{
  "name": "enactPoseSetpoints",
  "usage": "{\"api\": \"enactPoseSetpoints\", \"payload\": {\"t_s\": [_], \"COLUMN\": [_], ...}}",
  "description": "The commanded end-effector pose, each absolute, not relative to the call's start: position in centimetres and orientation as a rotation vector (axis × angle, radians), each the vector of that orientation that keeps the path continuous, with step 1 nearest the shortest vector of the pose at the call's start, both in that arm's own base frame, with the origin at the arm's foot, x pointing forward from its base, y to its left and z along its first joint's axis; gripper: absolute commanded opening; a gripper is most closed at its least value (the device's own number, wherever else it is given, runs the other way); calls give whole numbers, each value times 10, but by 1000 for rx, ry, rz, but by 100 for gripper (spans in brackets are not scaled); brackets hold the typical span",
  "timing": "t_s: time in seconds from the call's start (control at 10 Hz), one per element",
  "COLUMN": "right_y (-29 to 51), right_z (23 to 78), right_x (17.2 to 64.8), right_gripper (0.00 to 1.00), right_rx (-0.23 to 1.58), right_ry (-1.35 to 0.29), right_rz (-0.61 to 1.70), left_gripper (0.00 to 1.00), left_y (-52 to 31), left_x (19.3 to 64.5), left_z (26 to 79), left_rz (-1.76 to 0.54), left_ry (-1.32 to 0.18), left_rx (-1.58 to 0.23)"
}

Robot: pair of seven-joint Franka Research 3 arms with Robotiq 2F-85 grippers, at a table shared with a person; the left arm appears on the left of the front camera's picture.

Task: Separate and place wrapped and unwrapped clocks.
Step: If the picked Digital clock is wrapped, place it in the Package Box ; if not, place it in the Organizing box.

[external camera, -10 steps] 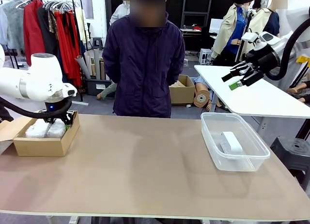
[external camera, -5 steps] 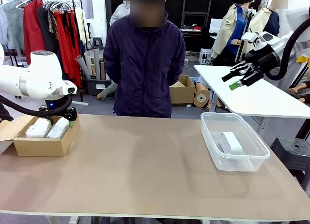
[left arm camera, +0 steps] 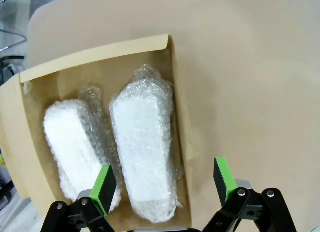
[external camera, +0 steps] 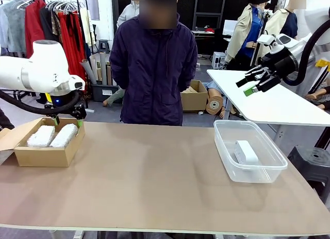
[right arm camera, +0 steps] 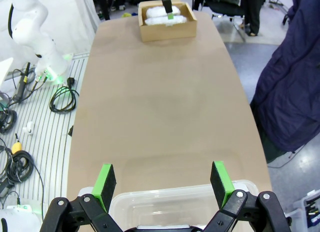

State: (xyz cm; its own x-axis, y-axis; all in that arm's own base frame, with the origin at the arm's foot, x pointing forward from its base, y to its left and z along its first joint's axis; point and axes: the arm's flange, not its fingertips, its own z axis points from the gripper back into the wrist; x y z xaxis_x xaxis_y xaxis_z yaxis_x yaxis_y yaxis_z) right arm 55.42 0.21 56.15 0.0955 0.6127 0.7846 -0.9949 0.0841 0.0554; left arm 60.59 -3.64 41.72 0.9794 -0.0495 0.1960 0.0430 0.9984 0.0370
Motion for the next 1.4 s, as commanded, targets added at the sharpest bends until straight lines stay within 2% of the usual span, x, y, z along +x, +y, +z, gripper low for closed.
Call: {"api": "enactPoseSetpoints", "payload": {"t_s": [0.0,1.0,1.1,1.3], "right_y": [3,3,3,3], "right_z": [563,563,563,563], "right_x": [553,553,553,553], "right_gripper": [100,100,100,100], "right_rx": [705,705,705,705], "right_ry": [-691,-691,-691,-691], "right_rz": [1356,1356,1356,1356], "left_gripper": [100,100,100,100], "left_y": [-37,-39,-50,-49], "left_x": [604,606,604,600], "left_z": [428,416,418,447], "left_rz": [-62,-50,-165,-274], "left_ry": [-173,-185,-149,-29], "left_rx": [25,33,49,-172]}}
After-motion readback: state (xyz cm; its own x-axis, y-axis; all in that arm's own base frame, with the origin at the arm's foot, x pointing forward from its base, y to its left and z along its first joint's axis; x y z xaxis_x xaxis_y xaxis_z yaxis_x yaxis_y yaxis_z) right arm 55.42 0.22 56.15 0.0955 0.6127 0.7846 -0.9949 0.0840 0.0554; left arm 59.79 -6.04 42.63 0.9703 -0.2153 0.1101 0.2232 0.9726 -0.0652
